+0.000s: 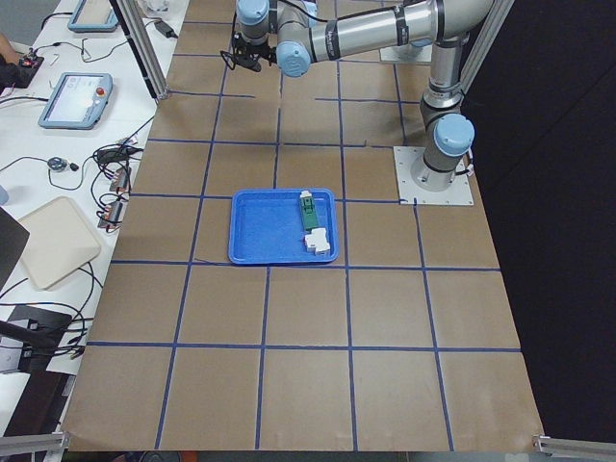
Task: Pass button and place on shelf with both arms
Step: 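Carry the button to the mesh basket with the right gripper while the left gripper withdraws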
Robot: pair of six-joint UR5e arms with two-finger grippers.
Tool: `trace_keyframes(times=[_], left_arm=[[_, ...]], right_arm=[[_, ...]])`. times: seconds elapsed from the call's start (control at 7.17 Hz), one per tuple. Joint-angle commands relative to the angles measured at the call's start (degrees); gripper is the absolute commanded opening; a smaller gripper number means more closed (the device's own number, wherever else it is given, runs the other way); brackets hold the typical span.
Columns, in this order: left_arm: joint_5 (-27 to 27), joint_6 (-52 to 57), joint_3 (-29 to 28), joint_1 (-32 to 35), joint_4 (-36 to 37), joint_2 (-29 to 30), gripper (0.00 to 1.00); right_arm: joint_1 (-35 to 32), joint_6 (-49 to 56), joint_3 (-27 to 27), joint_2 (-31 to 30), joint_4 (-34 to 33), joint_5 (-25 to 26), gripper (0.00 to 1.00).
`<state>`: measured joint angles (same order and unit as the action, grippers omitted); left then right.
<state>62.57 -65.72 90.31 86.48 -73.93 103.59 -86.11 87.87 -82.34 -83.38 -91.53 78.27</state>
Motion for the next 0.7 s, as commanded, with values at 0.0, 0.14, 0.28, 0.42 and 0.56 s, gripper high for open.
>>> trace_keyframes(times=[0.0, 0.14, 0.28, 0.42, 0.56], left_arm=[[15.9, 23.0, -1.0, -3.6, -11.9, -4.3, 1.00], [24.2, 32.3, -2.1, -3.8, -15.3, -7.6, 1.00], [25.2, 42.2, -2.9, -3.8, -19.7, -10.9, 1.00], [28.1, 45.0, -3.6, -3.8, -22.4, -13.3, 1.00], [34.4, 45.2, -4.2, -3.3, -23.9, -14.9, 1.00]], right_arm=[[10.7, 6.8, -0.2, -0.4, 2.1, 1.7, 0.00], [16.6, 13.4, -0.5, 0.1, 1.2, 3.4, 0.00], [20.9, 18.2, -0.5, 1.5, 0.2, 3.6, 0.00], [23.8, 24.4, -0.5, 4.6, -4.1, 6.2, 0.00], [27.5, 28.4, -0.2, 6.7, -7.1, 8.3, 0.00]])
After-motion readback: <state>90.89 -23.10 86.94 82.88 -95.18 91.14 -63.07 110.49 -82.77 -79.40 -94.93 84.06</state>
